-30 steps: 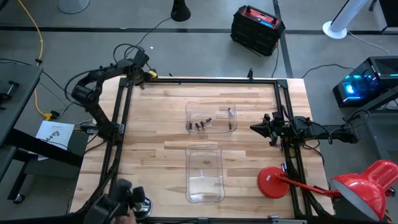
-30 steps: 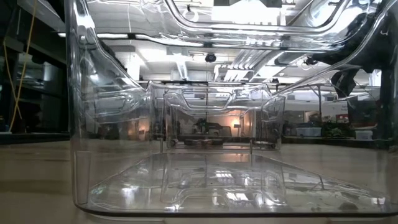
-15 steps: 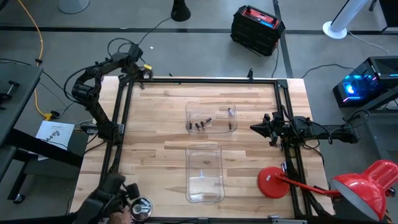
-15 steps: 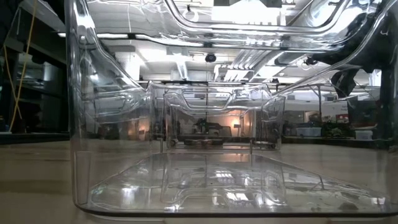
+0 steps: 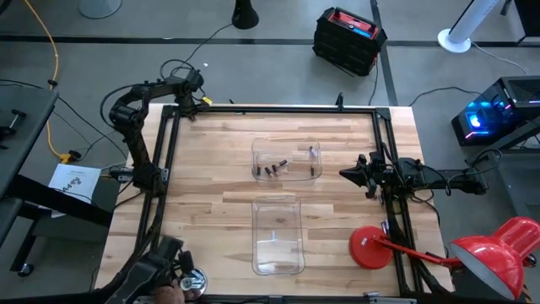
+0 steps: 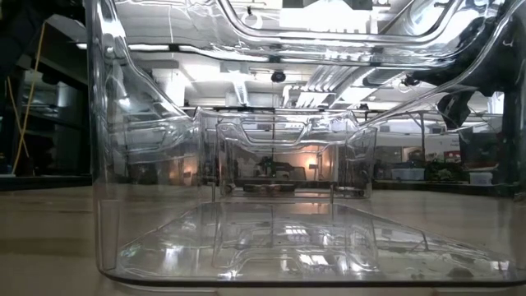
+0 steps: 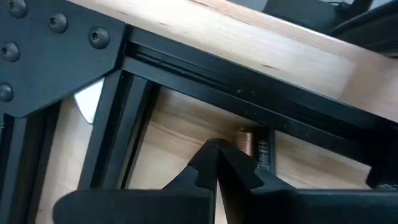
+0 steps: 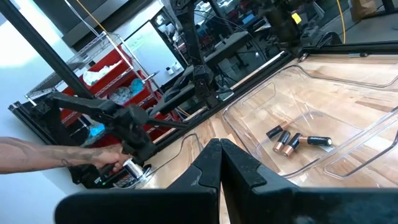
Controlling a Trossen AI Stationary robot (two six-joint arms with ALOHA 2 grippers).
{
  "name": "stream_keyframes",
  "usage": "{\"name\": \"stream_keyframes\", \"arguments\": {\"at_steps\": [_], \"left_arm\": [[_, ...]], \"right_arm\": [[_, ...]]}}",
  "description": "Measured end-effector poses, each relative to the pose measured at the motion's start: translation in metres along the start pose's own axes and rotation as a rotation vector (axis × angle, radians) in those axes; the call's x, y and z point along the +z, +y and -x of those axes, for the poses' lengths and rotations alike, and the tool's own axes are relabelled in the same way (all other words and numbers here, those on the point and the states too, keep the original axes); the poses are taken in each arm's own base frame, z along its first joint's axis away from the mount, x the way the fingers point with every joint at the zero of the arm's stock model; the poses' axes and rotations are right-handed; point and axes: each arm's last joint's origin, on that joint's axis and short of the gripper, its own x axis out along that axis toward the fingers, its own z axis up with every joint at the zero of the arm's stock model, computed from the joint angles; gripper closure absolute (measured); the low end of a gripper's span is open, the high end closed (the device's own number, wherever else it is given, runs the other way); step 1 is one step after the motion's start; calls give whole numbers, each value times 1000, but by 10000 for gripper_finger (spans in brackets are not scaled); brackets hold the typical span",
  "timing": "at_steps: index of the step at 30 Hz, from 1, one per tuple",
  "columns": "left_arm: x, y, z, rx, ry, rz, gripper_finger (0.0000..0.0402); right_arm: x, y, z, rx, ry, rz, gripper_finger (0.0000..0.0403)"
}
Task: Sort batteries
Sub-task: Put the black battery into the top transparent bin
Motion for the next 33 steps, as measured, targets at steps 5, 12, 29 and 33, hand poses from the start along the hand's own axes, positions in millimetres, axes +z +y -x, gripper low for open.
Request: {"name": "stream_keyframes", "arguments": {"at_steps": [5, 12, 29, 33], "left_arm": [[-2, -3, -8, 11, 23, -37, 401], [0, -23, 5, 5, -48, -378, 401], [-31, -62, 17, -53, -125, -798, 401], [-34, -64, 19, -50, -127, -802, 401]], "right_arm": [[0, 0, 0, -1, 0, 0, 402], [0, 0, 0, 0, 0, 0, 402], [0, 0, 0, 0, 0, 0, 402], [0, 0, 0, 0, 0, 0, 402]]}}
